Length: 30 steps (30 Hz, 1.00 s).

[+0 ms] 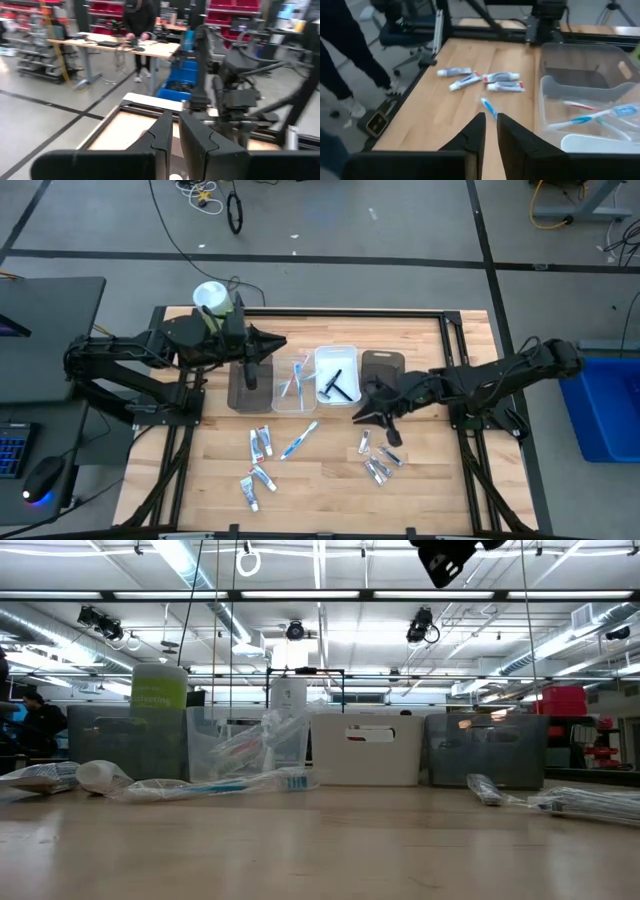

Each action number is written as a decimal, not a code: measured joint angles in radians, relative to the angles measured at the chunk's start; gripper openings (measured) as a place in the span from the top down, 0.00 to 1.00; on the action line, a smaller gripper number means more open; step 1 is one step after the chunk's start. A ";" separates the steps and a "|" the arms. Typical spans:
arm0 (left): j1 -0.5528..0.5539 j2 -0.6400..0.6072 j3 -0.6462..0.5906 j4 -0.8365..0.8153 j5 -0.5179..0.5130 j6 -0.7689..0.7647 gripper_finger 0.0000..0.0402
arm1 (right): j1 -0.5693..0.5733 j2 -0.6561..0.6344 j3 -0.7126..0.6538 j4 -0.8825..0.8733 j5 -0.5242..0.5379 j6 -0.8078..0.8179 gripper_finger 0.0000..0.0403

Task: Pick & Place Travel size toiletries
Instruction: Put the silver nail cutter into the right black bin

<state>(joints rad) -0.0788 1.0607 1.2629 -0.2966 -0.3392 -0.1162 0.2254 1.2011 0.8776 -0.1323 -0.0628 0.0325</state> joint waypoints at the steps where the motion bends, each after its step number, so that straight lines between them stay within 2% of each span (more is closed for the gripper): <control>1: 0.000 0.000 0.000 0.000 0.020 0.000 0.90 | 0.006 0.000 0.000 -0.011 0.000 -0.008 0.87; 4: 0.000 0.000 0.000 0.000 0.049 0.000 0.90 | 0.018 0.000 0.000 -0.068 0.000 -0.022 0.88; 17: 0.000 0.000 0.000 0.000 0.049 -0.007 0.90 | 0.058 0.004 0.000 -0.342 0.000 -0.106 0.88; 23: 0.000 0.000 0.000 0.000 0.047 -0.007 0.90 | 0.067 0.029 0.000 -0.380 -0.001 -0.109 0.88; 30: 0.000 0.000 0.000 0.002 0.045 -0.011 0.90 | 0.149 0.056 0.000 -0.380 -0.021 -0.119 0.89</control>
<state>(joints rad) -0.0792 1.0607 1.2629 -0.2947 -0.2939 -0.1269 0.3739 1.2571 0.8776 -0.5125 -0.0834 -0.0868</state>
